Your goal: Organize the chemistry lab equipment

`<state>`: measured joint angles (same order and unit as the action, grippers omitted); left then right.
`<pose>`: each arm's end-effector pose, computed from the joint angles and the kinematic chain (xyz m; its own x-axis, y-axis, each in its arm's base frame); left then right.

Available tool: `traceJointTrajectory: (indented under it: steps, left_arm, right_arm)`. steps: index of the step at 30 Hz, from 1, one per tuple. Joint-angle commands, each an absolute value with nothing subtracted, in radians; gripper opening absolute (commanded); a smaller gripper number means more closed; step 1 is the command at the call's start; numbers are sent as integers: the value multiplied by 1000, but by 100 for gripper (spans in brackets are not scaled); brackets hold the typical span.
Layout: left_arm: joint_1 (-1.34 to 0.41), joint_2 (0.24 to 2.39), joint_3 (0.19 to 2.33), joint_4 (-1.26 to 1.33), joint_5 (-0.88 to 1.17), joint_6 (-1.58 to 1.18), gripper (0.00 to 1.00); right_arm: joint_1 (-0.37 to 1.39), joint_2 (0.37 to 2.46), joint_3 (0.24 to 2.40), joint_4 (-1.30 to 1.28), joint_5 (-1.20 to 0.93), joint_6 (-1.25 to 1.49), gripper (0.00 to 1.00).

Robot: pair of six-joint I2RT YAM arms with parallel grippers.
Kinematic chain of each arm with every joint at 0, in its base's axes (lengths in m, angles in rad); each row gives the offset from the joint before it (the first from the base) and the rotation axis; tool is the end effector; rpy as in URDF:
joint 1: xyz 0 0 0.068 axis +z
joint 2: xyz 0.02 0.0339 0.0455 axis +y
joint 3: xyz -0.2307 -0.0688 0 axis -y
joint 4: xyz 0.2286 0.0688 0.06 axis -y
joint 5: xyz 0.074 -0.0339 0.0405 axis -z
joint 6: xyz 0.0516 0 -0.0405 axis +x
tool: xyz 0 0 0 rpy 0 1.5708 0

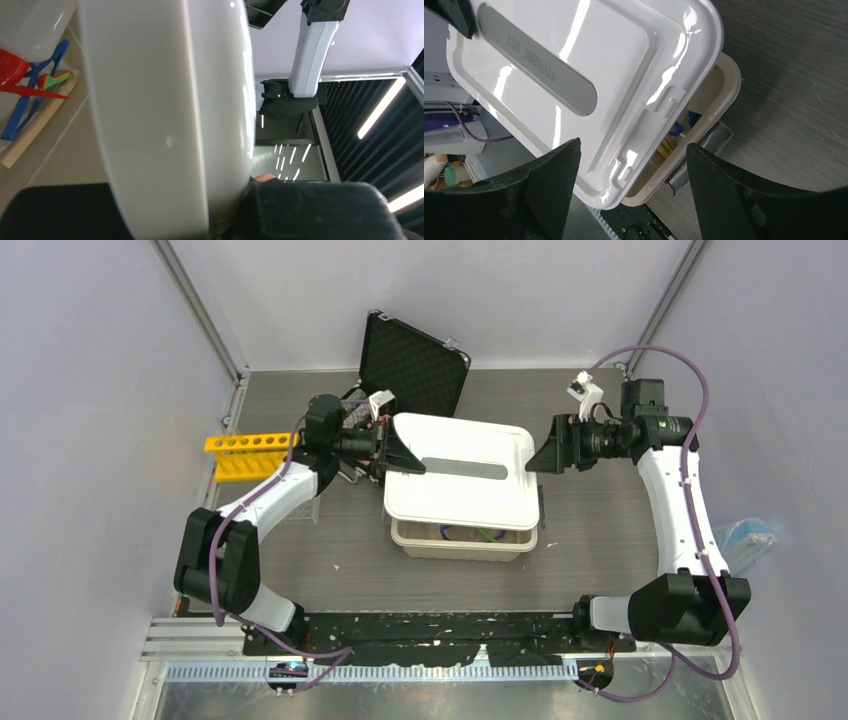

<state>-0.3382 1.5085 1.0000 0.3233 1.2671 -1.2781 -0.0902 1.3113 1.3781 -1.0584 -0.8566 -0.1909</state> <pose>0.2878 -0.1534 0.2684 -0.9923 0.0455 -0.1154 0.1176 0.0501 -0.9918 0.2464 0.0169 0.3214 -0.7514 -0.0568 -0.6574 -0.5046 0.6914 0.5170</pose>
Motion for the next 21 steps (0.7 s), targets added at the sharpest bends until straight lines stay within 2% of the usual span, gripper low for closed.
traceJointTrajectory:
  steps: [1, 5, 7, 9, 13, 15, 17, 21]
  left_arm:
    - [-334, 1507, 979, 238, 1275, -1189, 0]
    - [-357, 1520, 1003, 119, 1267, -1109, 0]
    - [-381, 1527, 1016, 141, 1290, -1119, 0]
    - [-397, 1529, 1012, 234, 1315, -1172, 0]
    - [-401, 1540, 951, 537, 1321, -1397, 0]
    - [-403, 1551, 948, 507, 1310, -1376, 0]
    - [-403, 1562, 953, 462, 1293, -1340, 0]
    - [-402, 1582, 1003, 250, 1259, -1183, 0]
  right_arm:
    - [-97, 1273, 1302, -1119, -843, -290, 79]
    - [-97, 1282, 1242, -1101, -830, -317, 66]
    - [-101, 1289, 1232, -1111, -823, -344, 64]
    - [-112, 1290, 1236, -1137, -837, -367, 64]
    - [-143, 1277, 1268, -1209, -893, -405, 70]
    - [-152, 1267, 1270, -1216, -903, -412, 72]
    - [-153, 1260, 1251, -1197, -876, -411, 69]
    - [-153, 1263, 1197, -1133, -854, -387, 53]
